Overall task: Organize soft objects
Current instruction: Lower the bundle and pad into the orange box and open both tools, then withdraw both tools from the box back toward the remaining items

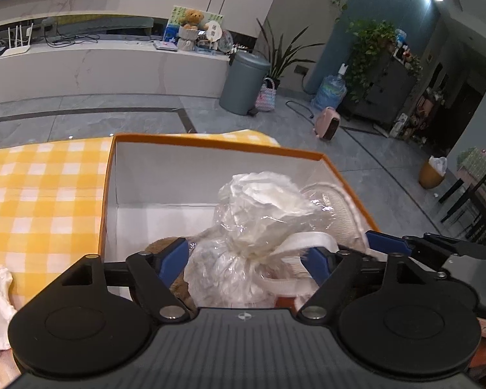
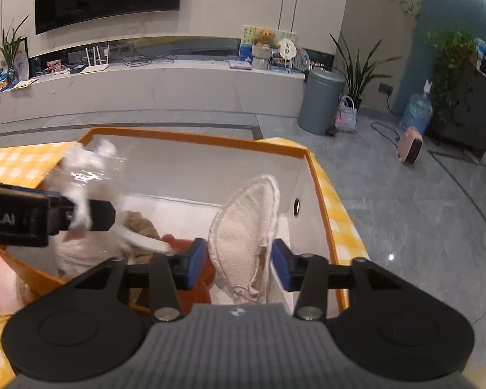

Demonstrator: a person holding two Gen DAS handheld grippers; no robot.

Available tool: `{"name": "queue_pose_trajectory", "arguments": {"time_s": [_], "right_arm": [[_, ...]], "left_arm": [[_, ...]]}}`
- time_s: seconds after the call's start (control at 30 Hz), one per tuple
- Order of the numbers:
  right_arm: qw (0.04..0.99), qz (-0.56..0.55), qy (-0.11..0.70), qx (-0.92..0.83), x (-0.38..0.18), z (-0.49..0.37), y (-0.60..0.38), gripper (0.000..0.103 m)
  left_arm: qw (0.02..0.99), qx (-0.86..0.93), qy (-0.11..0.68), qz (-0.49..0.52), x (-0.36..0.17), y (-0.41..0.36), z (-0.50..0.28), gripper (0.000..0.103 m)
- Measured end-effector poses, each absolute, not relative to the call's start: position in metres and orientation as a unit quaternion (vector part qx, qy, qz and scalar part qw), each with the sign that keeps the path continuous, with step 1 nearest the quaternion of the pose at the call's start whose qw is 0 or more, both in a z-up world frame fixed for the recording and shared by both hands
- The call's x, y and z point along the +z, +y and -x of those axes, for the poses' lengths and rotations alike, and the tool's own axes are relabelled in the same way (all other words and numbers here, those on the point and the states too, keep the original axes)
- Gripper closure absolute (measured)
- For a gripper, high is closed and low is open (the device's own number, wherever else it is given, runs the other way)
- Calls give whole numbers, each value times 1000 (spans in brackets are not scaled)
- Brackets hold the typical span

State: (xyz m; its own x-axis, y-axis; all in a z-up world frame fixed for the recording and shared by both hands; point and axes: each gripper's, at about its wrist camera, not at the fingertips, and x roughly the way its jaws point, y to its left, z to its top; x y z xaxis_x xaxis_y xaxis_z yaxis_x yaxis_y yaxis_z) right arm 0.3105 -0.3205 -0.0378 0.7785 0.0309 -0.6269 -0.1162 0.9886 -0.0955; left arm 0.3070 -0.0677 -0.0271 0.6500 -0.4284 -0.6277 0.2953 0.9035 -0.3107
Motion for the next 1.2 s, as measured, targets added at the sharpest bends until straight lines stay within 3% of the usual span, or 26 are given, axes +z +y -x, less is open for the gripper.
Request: {"name": "queue_pose_trajectory", "arguments": {"time_s": [0.07, 0.17, 0.67, 1.2], "right_arm": [[944, 70, 320, 36, -32, -304, -319, 31], [950, 78, 300, 28, -21, -290, -315, 20], [964, 73, 255, 39, 18, -217, -299, 12], [979, -20, 191, 66, 8, -102, -251, 6]], "left_arm": [[909, -201, 355, 87, -18, -67, -301, 5], [916, -199, 339, 82, -6, -66, -293, 0], [922, -218, 302, 109, 31, -49, -246, 0], [973, -157, 165, 39, 40, -1, -117, 0]]}}
